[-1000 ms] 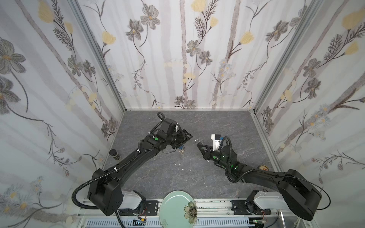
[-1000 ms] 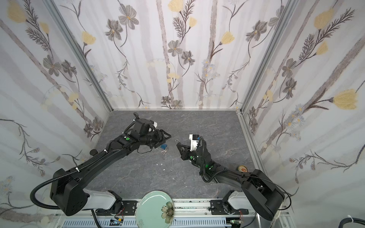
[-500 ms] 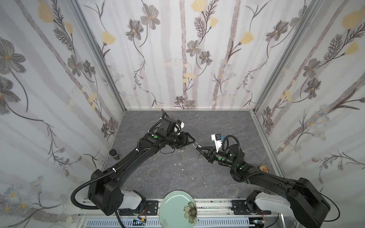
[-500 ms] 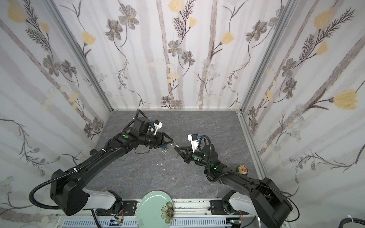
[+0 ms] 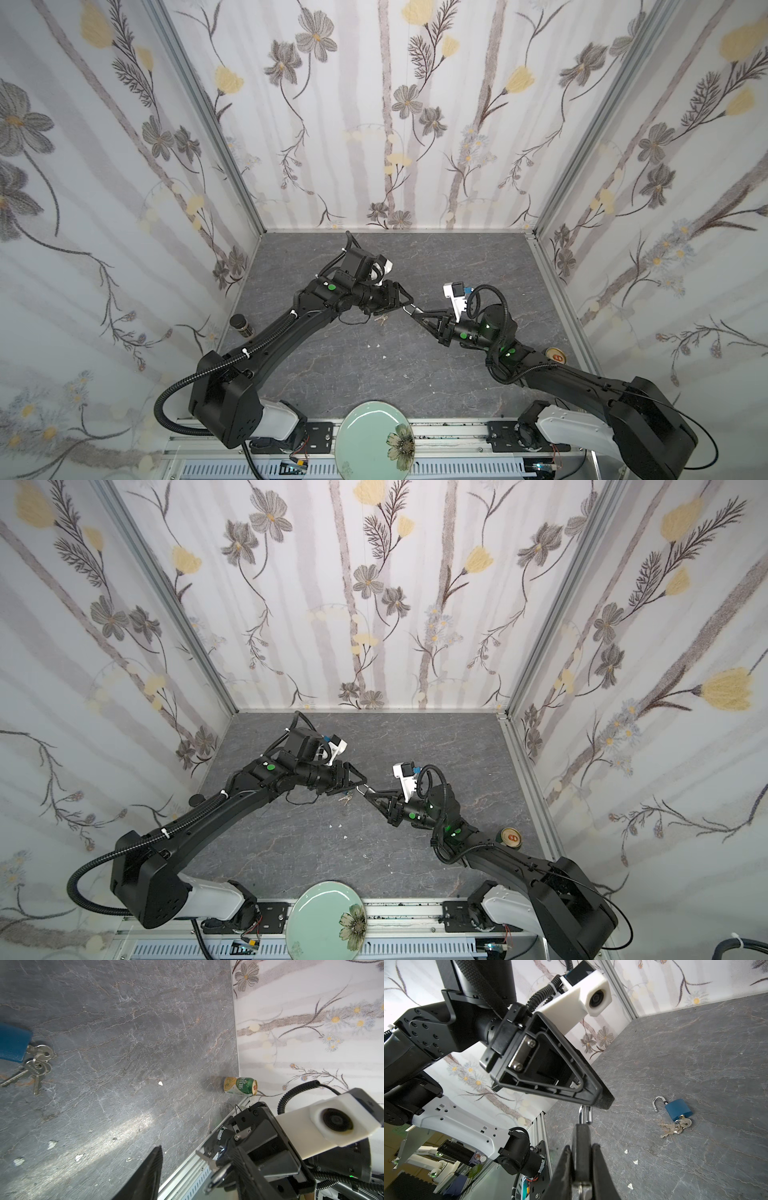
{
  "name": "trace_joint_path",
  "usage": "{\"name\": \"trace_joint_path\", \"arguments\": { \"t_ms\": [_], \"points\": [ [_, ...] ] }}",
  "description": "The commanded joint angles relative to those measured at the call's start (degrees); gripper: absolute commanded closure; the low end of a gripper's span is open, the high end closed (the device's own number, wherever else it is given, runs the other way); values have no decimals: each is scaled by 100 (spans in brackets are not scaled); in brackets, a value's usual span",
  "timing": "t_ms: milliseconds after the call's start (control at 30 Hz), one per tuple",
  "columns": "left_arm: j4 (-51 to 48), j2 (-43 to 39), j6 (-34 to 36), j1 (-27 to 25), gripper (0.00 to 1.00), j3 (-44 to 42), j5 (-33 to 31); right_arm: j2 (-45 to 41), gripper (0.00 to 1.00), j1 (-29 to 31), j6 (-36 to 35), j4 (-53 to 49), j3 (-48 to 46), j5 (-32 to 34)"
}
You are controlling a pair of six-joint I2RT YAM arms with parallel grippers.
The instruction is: Unlock with the key
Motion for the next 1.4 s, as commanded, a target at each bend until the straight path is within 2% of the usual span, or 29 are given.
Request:
{"name": "trace_joint_path", "arguments": {
  "t_ms": [0, 433, 667, 733, 1000, 1367],
  "points": [
    [-125, 52, 141, 0, 45, 66, -63, -88, 100, 1, -108, 317, 11, -108],
    [-225, 112, 133, -1, 60, 31, -2, -541, 100, -62, -286, 64, -129, 415],
    [-260, -5, 133, -9, 59, 15, -196, -553, 100, -146, -271, -104, -170, 665],
    [-349, -30, 133, 5, 55, 13, -384, -607, 100, -180, -255, -106, -215, 756],
    [-556, -118, -67, 207, 53, -229, -912, -607, 100, -472, -70, -294, -358, 1101],
    [-147, -404, -409, 335, 48, -654, -1044, 567, 100, -889, 551, 205, -435, 1333]
  ]
}}
